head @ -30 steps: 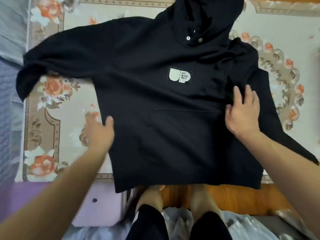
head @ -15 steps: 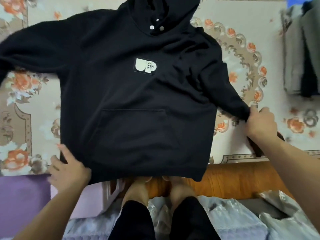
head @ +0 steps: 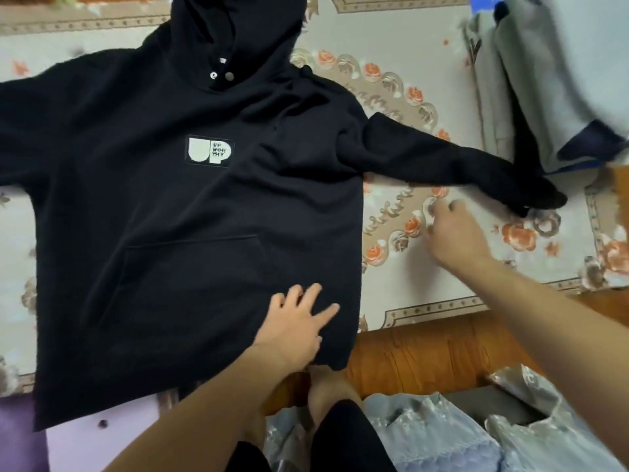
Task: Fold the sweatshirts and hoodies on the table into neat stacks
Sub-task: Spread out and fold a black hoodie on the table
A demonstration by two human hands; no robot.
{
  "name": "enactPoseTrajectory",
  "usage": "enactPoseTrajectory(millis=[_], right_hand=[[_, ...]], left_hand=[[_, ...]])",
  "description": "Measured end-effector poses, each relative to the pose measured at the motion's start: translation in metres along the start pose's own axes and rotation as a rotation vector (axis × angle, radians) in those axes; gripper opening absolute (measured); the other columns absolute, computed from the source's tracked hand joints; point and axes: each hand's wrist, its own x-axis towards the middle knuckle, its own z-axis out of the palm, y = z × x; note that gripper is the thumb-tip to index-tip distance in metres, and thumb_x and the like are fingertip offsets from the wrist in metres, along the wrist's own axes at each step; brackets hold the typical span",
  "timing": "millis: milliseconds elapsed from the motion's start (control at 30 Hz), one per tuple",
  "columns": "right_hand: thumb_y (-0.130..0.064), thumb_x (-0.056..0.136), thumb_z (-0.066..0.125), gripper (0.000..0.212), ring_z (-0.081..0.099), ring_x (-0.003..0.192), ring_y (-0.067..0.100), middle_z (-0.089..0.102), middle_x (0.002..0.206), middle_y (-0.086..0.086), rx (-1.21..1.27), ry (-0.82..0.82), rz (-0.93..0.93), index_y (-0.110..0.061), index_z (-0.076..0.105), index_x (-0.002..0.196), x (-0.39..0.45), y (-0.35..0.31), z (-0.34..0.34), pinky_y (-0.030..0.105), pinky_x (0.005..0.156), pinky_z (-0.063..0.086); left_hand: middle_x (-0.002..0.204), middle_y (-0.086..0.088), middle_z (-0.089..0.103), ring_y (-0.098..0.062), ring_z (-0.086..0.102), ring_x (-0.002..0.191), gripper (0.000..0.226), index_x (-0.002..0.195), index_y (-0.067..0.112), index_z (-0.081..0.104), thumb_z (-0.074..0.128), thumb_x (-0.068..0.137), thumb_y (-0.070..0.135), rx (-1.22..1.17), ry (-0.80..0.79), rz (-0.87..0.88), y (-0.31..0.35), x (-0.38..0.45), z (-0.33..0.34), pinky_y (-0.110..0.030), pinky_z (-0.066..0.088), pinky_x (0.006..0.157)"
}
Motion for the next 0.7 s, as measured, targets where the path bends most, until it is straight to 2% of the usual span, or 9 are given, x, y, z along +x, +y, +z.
enactPoseTrajectory(millis=[100,233,333,367,433,500,567,667,700], right_hand=[[-0.026,0.1,0.053,0.03,0.061,0.107,0.035,0.065,0.116,0.013,0.295,-0.329,0.153,-0.008,0.055,0.124,-0.028,-0.029,0.032,0.038,0.086,0.046],[-0.033,0.097,0.062,0.028,0.063,0.095,0.026,0.066,0.103,0.003,0.582,-0.267,0.2,-0.017,0.051,0.117,-0.061,-0.087,0.058,0.034,0.078,0.047],[-0.021,0.098,0.06,0.011,0.065,0.092,0.028,0.062,0.095,0.003,0.44,-0.228,0.187,-0.019,0.053,0.106,-0.07,-0.099,0.065,0.032,0.072,0.044],[-0.017,0.097,0.059,0.009,0.064,0.092,0.029,0.06,0.093,0.003,0.419,-0.202,0.214,-0.017,0.054,0.105,-0.071,-0.095,0.063,0.032,0.072,0.042],[-0.01,0.094,0.06,0.013,0.061,0.09,0.03,0.061,0.097,0.006,0.408,-0.131,0.284,-0.012,0.057,0.107,-0.073,-0.079,0.057,0.032,0.072,0.041],[-0.005,0.089,0.063,0.027,0.059,0.097,0.032,0.06,0.11,0.014,0.333,-0.013,0.319,-0.008,0.054,0.115,-0.078,-0.066,0.052,0.037,0.076,0.047],[-0.001,0.084,0.064,0.056,0.049,0.118,0.037,0.049,0.131,0.019,0.191,0.127,0.23,-0.008,0.044,0.136,-0.089,-0.064,0.051,0.045,0.093,0.049],[-0.006,0.083,0.058,0.074,0.037,0.134,0.04,0.036,0.152,0.019,-0.127,0.056,-0.21,-0.011,0.033,0.153,-0.102,-0.064,0.059,0.049,0.107,0.041],[-0.008,0.083,0.058,0.073,0.04,0.132,0.039,0.039,0.151,0.018,-0.187,-0.027,-0.232,-0.013,0.036,0.153,-0.1,-0.059,0.062,0.049,0.106,0.043]], left_hand=[[0.169,0.0,-0.003,-0.036,0.011,0.148,0.064,0.16,0.041,0.015,0.045,0.103,0.044,-0.021,-0.073,0.065,0.032,0.018,-0.002,-0.052,0.025,0.116],[0.171,0.01,0.004,-0.019,0.008,0.153,0.06,0.16,0.036,0.027,0.048,0.104,0.032,-0.519,-0.067,0.111,0.032,0.014,-0.005,-0.041,0.019,0.126],[0.158,0.007,0.038,-0.012,0.029,0.148,0.049,0.147,0.029,0.052,0.053,0.099,0.025,-0.712,0.259,-0.133,-0.017,-0.023,-0.005,-0.017,0.014,0.122],[0.15,0.002,0.049,-0.018,0.039,0.142,0.046,0.14,0.024,0.06,0.053,0.095,0.025,-0.669,0.397,-0.253,-0.042,-0.037,-0.001,-0.018,0.019,0.12],[0.138,-0.013,0.055,-0.035,0.048,0.131,0.045,0.133,0.014,0.064,0.057,0.089,0.022,-0.531,0.549,-0.531,-0.101,-0.069,0.013,-0.037,0.03,0.118],[0.142,-0.025,0.047,-0.049,0.042,0.129,0.05,0.139,0.011,0.058,0.066,0.09,0.016,-0.439,0.488,-0.809,-0.153,-0.101,0.025,-0.054,0.035,0.113],[0.146,-0.025,0.038,-0.05,0.037,0.131,0.058,0.149,0.018,0.046,0.064,0.094,0.021,-0.423,0.279,-0.962,-0.187,-0.124,0.035,-0.06,0.04,0.107],[0.12,-0.017,0.05,-0.042,0.055,0.106,0.049,0.145,0.024,0.033,0.05,0.099,0.024,-0.423,-0.007,-0.901,-0.206,-0.141,0.043,-0.051,0.049,0.087],[0.11,-0.014,0.055,-0.038,0.059,0.096,0.04,0.138,0.024,0.033,0.045,0.1,0.024,-0.404,-0.089,-0.876,-0.207,-0.142,0.038,-0.047,0.049,0.082]])
